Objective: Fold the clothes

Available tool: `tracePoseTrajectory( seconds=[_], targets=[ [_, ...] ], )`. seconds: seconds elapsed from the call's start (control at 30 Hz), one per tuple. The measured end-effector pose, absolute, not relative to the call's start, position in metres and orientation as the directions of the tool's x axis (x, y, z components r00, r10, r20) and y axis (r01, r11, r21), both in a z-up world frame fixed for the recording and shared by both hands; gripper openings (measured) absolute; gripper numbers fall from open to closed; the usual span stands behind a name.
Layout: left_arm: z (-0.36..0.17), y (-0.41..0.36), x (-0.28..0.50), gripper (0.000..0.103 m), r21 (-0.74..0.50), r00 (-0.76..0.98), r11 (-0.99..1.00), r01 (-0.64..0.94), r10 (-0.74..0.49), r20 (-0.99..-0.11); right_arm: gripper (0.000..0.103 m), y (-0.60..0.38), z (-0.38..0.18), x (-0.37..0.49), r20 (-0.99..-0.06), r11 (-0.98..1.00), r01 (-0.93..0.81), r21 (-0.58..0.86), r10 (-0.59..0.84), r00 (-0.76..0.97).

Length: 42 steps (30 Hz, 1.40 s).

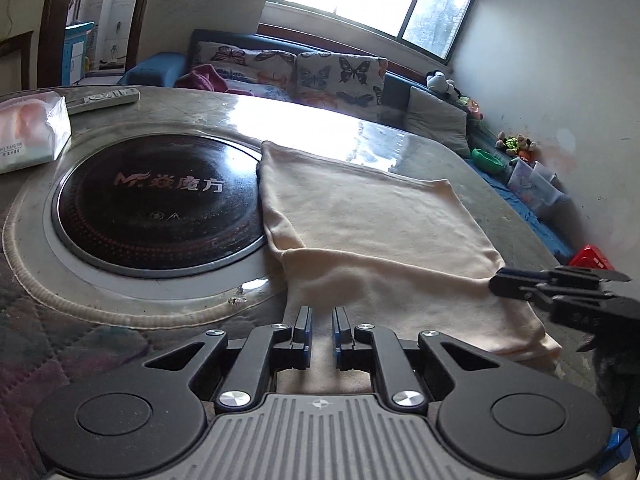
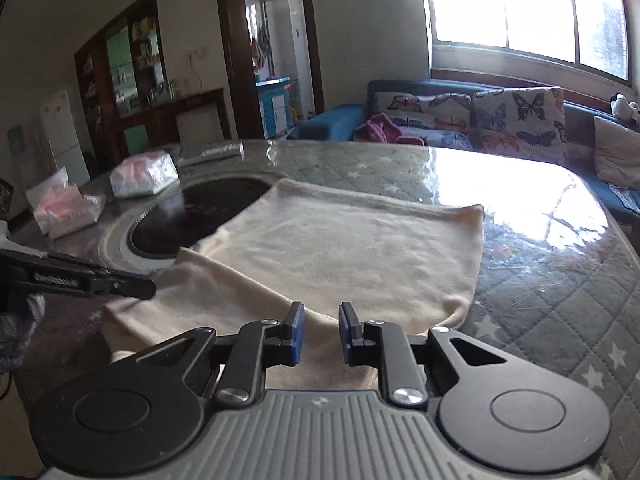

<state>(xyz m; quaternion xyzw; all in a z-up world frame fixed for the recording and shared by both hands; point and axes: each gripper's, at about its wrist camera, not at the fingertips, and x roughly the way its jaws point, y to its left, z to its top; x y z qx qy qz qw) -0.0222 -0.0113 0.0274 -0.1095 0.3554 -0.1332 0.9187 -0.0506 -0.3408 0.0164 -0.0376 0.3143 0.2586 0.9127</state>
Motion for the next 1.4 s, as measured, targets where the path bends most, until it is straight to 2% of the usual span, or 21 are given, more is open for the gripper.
tracePoseTrajectory(
  seconds=[0.17,0.37,0.43,0.53,0.77,0.8,0.83,0.9,1.0,1.13,1.37,1.4],
  targets=[
    [0.042,-0.026,-0.007,0.012,-0.29,0.722,0.925,0.244,-0.373,-0.583,0.017,-0.346,0.008,-0.048,-0.619,0.871,-0.482,0.093,0.43,0.657],
    [0.028,-0.032,0.02,0.012,-0.247,0.699,0.935,0.255,-0.355,-0.621,0.017,-0.343,0.015,-0.066,-0.625,0.847,-0.53,0.03,0.43,0.652],
    [0.022,-0.029,0.022,0.014,-0.246,0.694,0.937,0.25,-0.35,-0.629,0.017,-0.342,0.018,-0.072,-0.627,0.838,-0.545,0.008,0.429,0.65],
    [0.023,-0.025,0.018,0.015,-0.267,0.695,0.933,0.241,-0.358,-0.623,0.017,-0.346,0.013,-0.08,-0.646,0.841,-0.54,-0.013,0.405,0.647],
    [0.036,-0.027,-0.009,0.015,-0.205,0.692,0.921,0.33,-0.384,-0.611,0.017,-0.352,0.019,-0.102,-0.628,0.831,-0.556,-0.033,0.416,0.658],
    [0.037,-0.026,-0.015,0.019,-0.192,0.69,0.92,0.342,-0.385,-0.613,0.017,-0.352,0.016,-0.102,-0.635,0.83,-0.557,-0.037,0.411,0.654],
    [0.039,-0.026,-0.021,0.022,-0.176,0.688,0.918,0.355,-0.384,-0.616,0.017,-0.352,0.012,-0.101,-0.641,0.83,-0.556,-0.041,0.405,0.652],
    [0.042,-0.026,-0.036,0.043,-0.121,0.689,0.914,0.387,-0.374,-0.621,0.017,-0.354,0.014,-0.102,-0.639,0.833,-0.553,-0.037,0.405,0.653],
    [0.044,-0.03,-0.062,0.044,0.006,0.699,0.888,0.461,-0.358,-0.618,0.017,-0.357,0.022,-0.105,-0.622,0.833,-0.552,-0.044,0.41,0.667],
    [0.036,-0.042,-0.089,0.044,0.157,0.705,0.823,0.545,-0.349,-0.618,0.017,-0.356,0.014,-0.101,-0.652,0.828,-0.557,-0.063,0.388,0.651],
    [0.015,-0.068,-0.108,0.044,0.304,0.711,0.717,0.627,-0.367,-0.6,0.018,-0.364,0.026,-0.114,-0.639,0.829,-0.556,-0.061,0.396,0.66],
    [0.012,-0.071,-0.109,0.044,0.322,0.719,0.71,0.627,-0.366,-0.591,0.022,-0.365,0.028,-0.116,-0.639,0.829,-0.556,-0.067,0.392,0.662]
  ],
)
